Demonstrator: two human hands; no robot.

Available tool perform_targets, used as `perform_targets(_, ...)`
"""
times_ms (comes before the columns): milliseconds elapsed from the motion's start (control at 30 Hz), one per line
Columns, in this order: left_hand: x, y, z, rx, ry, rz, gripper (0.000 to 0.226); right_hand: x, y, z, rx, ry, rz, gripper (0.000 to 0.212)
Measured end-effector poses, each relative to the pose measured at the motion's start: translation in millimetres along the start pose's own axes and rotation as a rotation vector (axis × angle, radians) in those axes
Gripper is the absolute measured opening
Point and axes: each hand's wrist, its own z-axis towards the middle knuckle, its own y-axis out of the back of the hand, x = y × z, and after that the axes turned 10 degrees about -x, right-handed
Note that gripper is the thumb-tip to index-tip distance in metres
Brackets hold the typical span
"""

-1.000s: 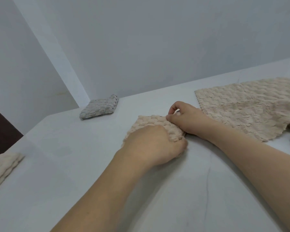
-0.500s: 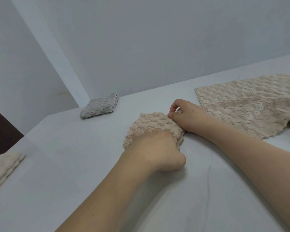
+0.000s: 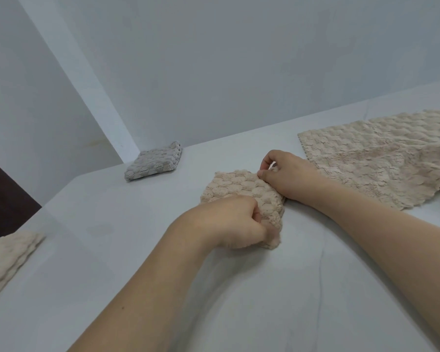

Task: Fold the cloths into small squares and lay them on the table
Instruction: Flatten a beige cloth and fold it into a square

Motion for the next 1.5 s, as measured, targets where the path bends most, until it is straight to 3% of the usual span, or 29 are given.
perform_targets(100, -3.5, 1.2, -4.1, 0.017, 0.016, 0.006, 0.037, 0.0, 0.0, -1.4, 0.006, 0.009, 0.025, 0.012)
perform_targets(233, 1.3, 9.3, -6.2, -0.037, 0.077, 0.118, 0.023, 1.4, 6.9, -2.3, 0.027, -0.041, 0.223, 0.035)
perform_targets(400, 26.7, 33.8, -14.7, 0.079, 0.146, 0.364, 0.017, 14.7, 20.1, -8.3, 0.218, 0.059, 0.065, 0.022)
perform_targets(500, 35.7, 52.5, -17.8, 0.052, 0.233, 0.119, 0.019, 24.5, 13.9, -7.5, 0.014, 0.189, -0.115, 0.020)
perform_targets(567, 39.3, 45.5, -6.2, -0.193, 0.279, -0.065, 0.027, 28.5, 3.3, -10.8, -0.059, 0.333, -0.176, 0.028)
perform_targets(633, 42.4, 20.1, 9.3, -0.447, 0.263, -0.079, 0.035, 27.8, -7.9, -16.0, 0.068, 0.392, -0.248, 0.040)
perform_targets(667, 43.6, 3.7, 15.9, -0.462, 0.212, -0.046, 0.041, 24.9, -11.3, -17.8, 0.165, 0.389, -0.317, 0.045)
perform_targets(733, 49.3, -23.1, 22.5, -0.338, 0.145, -0.002, 0.054, 17.8, -11.6, -18.8, 0.311, 0.321, -0.419, 0.050)
perform_targets(833, 70.0, -29.1, 23.2, -0.236, 0.208, 0.018, 0.060, 12.8, -5.3, -17.4, 0.368, 0.227, -0.432, 0.053)
perform_targets(900, 83.1, -24.4, 20.5, -0.265, 0.327, 0.056, 0.063, 10.7, -4.4, -15.7, 0.352, 0.206, -0.467, 0.053)
perform_targets(967, 82.2, -19.5, 18.7, -0.330, 0.404, 0.094, 0.064, 8.1, -4.1, -12.8, 0.213, 0.178, -0.505, 0.052)
perform_targets(1033, 63.4, -19.6, 19.5, -0.419, 0.308, 0.074, 0.063, 11.5, -4.5, -10.3, 0.087, 0.160, -0.404, 0.049)
perform_targets(1133, 41.8, -29.9, 23.1, -0.349, 0.112, 0.044, 0.060, 22.0, -13.1, -14.9, 0.267, 0.261, -0.293, 0.049)
perform_targets(1200, 55.1, -32.1, 26.9, -0.287, 0.156, 0.028, 0.059, 18.7, -16.0, -17.8, 0.359, 0.280, -0.373, 0.050)
perform_targets(1367, 91.5, -18.0, 17.7, -0.274, 0.421, 0.027, 0.062, 6.7, -5.0, -10.9, 0.284, 0.145, -0.511, 0.051)
perform_targets(1433, 83.7, -15.5, 18.2, -0.406, 0.396, 0.091, 0.061, 5.1, -3.4, -9.9, 0.161, 0.149, -0.508, 0.050)
perform_targets(1500, 69.7, -17.2, 22.2, -0.444, 0.235, 0.064, 0.059, 10.4, -5.4, -10.7, 0.128, 0.171, -0.381, 0.049)
